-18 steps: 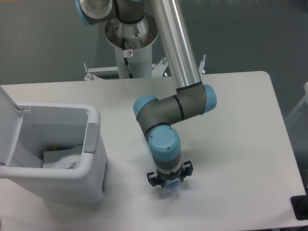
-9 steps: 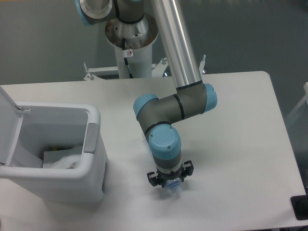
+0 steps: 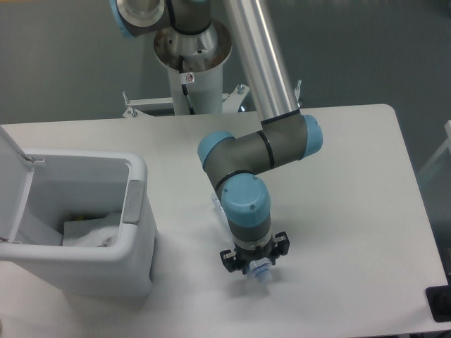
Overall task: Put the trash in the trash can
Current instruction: 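Lift the clear water bottle off the table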
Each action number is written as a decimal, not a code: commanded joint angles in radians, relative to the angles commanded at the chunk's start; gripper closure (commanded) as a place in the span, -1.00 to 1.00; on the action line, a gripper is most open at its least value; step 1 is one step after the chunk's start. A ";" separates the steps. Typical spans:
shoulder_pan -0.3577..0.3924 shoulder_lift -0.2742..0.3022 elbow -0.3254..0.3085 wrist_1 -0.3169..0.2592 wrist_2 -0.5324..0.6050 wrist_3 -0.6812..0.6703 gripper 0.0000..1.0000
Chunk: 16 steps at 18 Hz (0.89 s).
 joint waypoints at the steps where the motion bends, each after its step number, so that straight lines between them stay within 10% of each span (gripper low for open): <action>1: 0.011 0.018 0.020 0.000 -0.005 -0.002 -0.41; 16: 0.063 0.255 0.167 0.114 -0.349 -0.026 -0.40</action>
